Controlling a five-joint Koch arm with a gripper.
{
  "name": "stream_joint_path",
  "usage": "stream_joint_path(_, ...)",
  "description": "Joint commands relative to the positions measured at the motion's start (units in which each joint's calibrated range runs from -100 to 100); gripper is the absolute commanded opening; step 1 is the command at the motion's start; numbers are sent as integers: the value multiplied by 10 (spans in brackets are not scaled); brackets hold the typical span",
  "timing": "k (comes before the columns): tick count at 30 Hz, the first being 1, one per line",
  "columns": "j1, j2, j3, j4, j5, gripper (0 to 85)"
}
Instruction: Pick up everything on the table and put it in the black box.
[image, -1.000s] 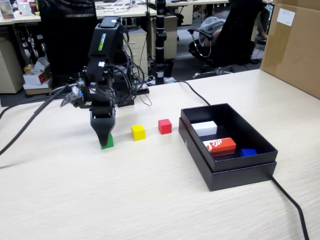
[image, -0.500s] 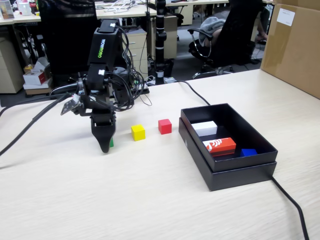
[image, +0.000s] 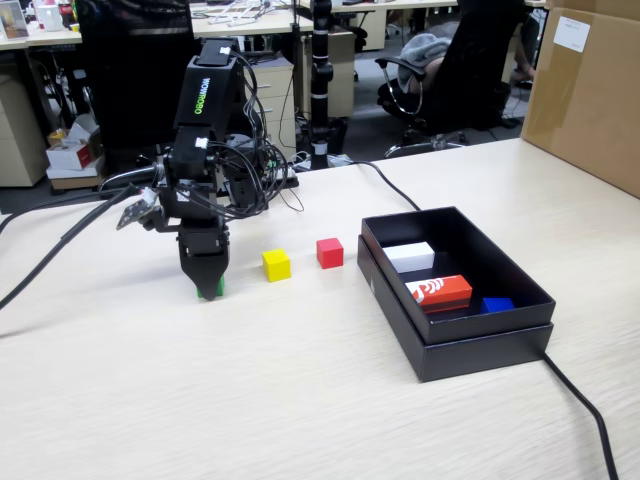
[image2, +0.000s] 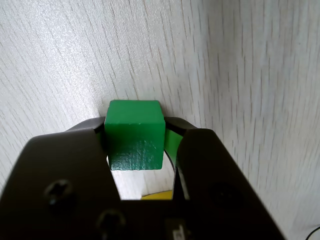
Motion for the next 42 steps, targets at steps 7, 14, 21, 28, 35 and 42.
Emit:
stream_joint_path(7,33,-278,10,-13,7,57)
stream_joint_path(14,114,-408,20,-12,46,59)
stream_joint_path(21,195,-352,157,-13,89,59)
stream_joint_path(28,252,-101,382,-49,116,60)
stream_joint_path(35,277,123,500,-65,132,61)
stream_joint_path(42,281,172,474,-69,134,148)
